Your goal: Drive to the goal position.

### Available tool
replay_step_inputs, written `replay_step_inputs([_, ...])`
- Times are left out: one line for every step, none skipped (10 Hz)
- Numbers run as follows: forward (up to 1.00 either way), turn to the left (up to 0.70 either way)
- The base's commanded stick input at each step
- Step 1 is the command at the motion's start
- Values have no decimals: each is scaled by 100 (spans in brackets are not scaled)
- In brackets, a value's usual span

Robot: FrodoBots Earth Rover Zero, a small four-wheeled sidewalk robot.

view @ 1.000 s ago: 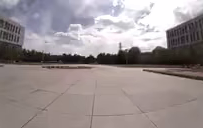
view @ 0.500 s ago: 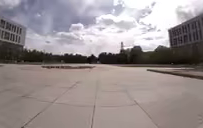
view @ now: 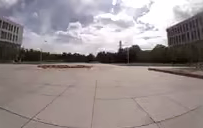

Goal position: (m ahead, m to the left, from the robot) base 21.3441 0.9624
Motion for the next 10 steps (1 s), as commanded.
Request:
replay_step_inputs([100, -3])
replay_step_inputs([100, 0])
replay_step_inputs([100, 0])
replay_step_inputs([100, 0])
replay_step_inputs([100, 0])
replay_step_inputs([100, 0])
replay_step_inputs([100, 0])
replay_step_inputs([100, 0])
replay_step_inputs([100, 0])
replay_step_inputs([100, 0])
